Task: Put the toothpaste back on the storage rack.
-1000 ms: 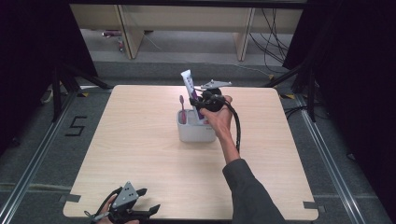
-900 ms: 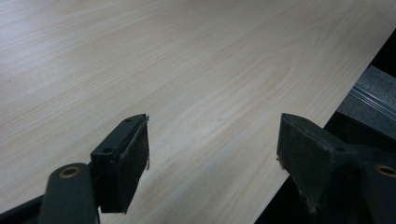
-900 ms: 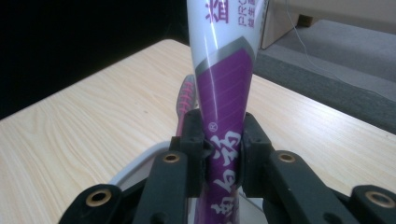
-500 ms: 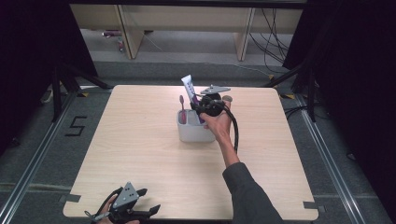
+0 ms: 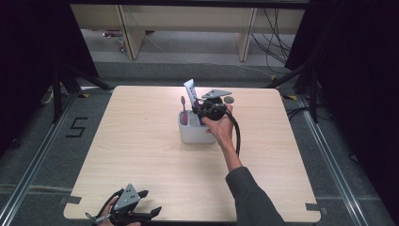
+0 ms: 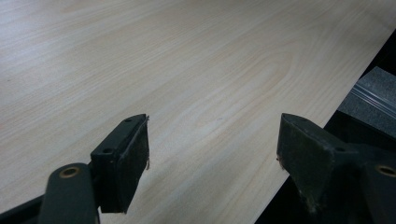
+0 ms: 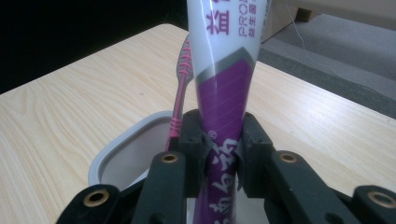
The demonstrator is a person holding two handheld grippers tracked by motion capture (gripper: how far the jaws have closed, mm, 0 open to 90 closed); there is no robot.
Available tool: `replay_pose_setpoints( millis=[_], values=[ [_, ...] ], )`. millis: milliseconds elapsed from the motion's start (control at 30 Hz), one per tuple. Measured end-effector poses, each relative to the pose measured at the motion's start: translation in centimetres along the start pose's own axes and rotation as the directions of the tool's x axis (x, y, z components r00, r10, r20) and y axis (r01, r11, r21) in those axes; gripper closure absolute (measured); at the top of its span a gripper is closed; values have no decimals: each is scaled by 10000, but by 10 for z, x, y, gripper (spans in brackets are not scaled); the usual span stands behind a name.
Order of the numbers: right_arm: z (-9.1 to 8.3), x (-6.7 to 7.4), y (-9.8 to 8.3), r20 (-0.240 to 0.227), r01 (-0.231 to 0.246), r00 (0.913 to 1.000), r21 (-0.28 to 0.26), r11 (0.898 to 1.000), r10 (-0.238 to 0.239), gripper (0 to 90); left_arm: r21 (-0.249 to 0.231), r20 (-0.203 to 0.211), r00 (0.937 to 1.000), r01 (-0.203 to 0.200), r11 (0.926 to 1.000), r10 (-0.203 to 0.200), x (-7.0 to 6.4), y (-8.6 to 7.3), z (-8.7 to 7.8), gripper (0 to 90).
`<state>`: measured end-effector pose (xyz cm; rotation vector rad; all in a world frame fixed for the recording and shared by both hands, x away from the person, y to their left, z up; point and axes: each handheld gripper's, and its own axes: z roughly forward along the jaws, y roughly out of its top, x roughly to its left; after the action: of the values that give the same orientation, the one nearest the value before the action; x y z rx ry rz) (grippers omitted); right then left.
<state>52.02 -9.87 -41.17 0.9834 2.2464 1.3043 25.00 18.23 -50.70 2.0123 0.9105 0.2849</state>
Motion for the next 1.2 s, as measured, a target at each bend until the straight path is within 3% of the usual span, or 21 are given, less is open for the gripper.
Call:
replay_pose_setpoints(
  millis=[67, 133, 167, 300, 333, 367, 433, 500, 533, 667, 700, 767, 800, 833, 900, 933, 1033, 1067, 1133, 1200],
  values=[
    [1, 2, -1, -53, -256, 9997, 4, 9997, 256, 743, 28, -17, 10000, -36, 10000, 36, 0, 0, 0, 248],
    [0, 1, -2, 105, 91, 9999, 92, 9999, -92, 741, 117, -70, 9999, -149, 9998, 150, 1, 0, -1, 248],
    [0, 2, -3, 11, -114, 9999, 192, 9998, 114, 741, 161, -99, 9997, -204, 9997, 206, 2, 0, -1, 248],
    [0, 2, -4, 115, 172, 9998, 254, 9995, -175, 738, 26, -10, 10000, -35, 10000, 35, 0, 0, 0, 248],
    [0, 4, -4, 77, -21, 10000, 334, 9994, 18, 737, 38, -11, 10000, -43, 10000, 43, 0, 0, 0, 248],
    [0, 3, -4, 135, 202, 9997, 244, 9995, -205, 736, 40, -13, 10000, -45, 10000, 45, 0, 0, 0, 248],
    [1, 4, -4, -44, 133, 9999, 217, 9997, -132, 734, -5, -17, 10000, -32, 10000, 32, 0, 0, 0, 248],
    [-1, 6, -4, 76, -18, 10000, 354, 9994, 15, 732, 3, -17, 10000, -40, 10000, 40, 0, 0, 0, 248],
    [0, 5, -5, 58, 219, 9997, 314, 9993, -221, 728, 5, -13, 10000, -40, 10000, 40, 0, 0, 0, 248],
    [0, 7, -6, 131, -14, 9999, 386, 9993, 9, 709, 28, -30, 10000, -52, 10000, 52, 0, 0, 1, 248],
    [-1, 6, -7, 158, 250, 9995, 527, 9983, -258, 707, -12, -13, 10000, -58, 10000, 58, 0, 0, 1, 248],
    [0, 7, -8, 133, 165, 9998, 519, 9985, -172, 705, 64, 17, 9999, -160, 9999, 160, 0, 0, 0, 248],
    [1, 5, -9, 86, 345, 9994, 497, 9982, -349, 704, 159, 35, 9998, -220, 9996, 219, 1, 0, 0, 248],
    [0, 6, -9, 117, 324, 9994, 545, 9980, -331, 702, -6, 35, 10000, -38, 10000, 38, -1, 0, 1, 248],
    [-1, 7, -10, 256, 276, 9992, 723, 9970, -295, 699, -4, 36, 10000, -74, 10000, 74, 0, -1, 1, 248],
    [0, 9, -11, 347, 142, 9993, 632, 9979, -164, 697, 10, 40, 10000, -74, 10000, 74, 0, 0, 1, 248],
    [0, 6, -12, 273, 541, 9981, 640, 9965, -559, 686, 138, 28, 9998, -193, 9997, 192, 1, 0, 0, 248],
    [-1, 8, -12, 255, 242, 9993, 665, 9975, -259, 683, 43, 12, 10000, -57, 10000, 57, 0, 0, 1, 248],
    [-2, 9, -11, 224, 216, 9995, 389, 9990, -225, 694, -3, 27, 10000, -71, 10000, 71, 0, -1, 1, 248],
    [-7, 9, -8, 102, 162, 9998, 8, 9999, -162, 764, -29, 43, 10000, -39, 10000, 40, -1, -1, 2, 248]
  ],
)
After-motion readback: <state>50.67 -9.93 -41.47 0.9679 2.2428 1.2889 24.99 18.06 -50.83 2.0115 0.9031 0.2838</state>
